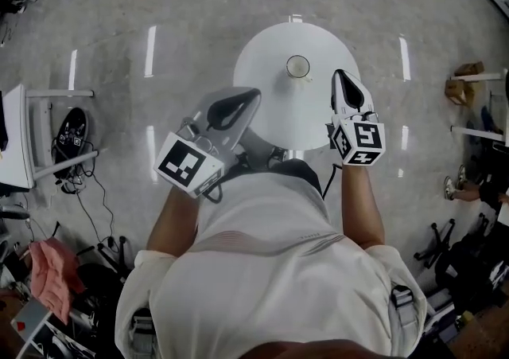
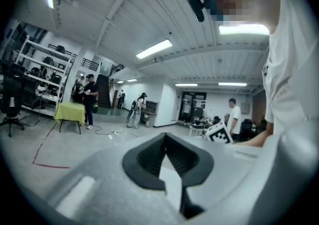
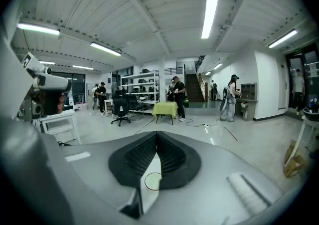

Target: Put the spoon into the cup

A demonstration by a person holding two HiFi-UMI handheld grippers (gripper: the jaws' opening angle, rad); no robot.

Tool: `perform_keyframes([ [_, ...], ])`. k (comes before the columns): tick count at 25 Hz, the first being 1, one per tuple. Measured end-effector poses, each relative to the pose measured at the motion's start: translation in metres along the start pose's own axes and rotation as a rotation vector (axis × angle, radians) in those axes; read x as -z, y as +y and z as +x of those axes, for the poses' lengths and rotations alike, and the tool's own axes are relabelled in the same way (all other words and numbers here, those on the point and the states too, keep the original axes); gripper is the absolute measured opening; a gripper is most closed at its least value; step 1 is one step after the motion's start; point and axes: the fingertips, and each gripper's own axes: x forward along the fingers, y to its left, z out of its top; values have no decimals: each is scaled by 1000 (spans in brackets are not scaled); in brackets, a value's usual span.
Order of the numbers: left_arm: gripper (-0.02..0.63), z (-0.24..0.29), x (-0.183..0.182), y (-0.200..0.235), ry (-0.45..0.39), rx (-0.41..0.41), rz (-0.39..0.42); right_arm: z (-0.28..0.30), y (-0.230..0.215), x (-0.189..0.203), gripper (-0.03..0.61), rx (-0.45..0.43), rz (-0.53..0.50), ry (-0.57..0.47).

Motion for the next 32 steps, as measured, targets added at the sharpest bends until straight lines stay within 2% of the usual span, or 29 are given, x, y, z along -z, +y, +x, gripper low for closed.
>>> perform_keyframes([
  [4, 0, 1, -13, -14, -26, 41, 32, -42, 6, -39, 5, 28, 8, -98],
  [10, 0, 15, -45, -46, -76, 89, 87, -109, 8, -91, 5, 16, 29, -218],
  [16, 0, 11, -69, -51, -120, 112, 124, -145, 18, -131, 5, 37, -22, -332],
  [32, 0, 20, -94, -61, -169, 140, 116, -149, 9, -152, 5, 48, -80, -357],
])
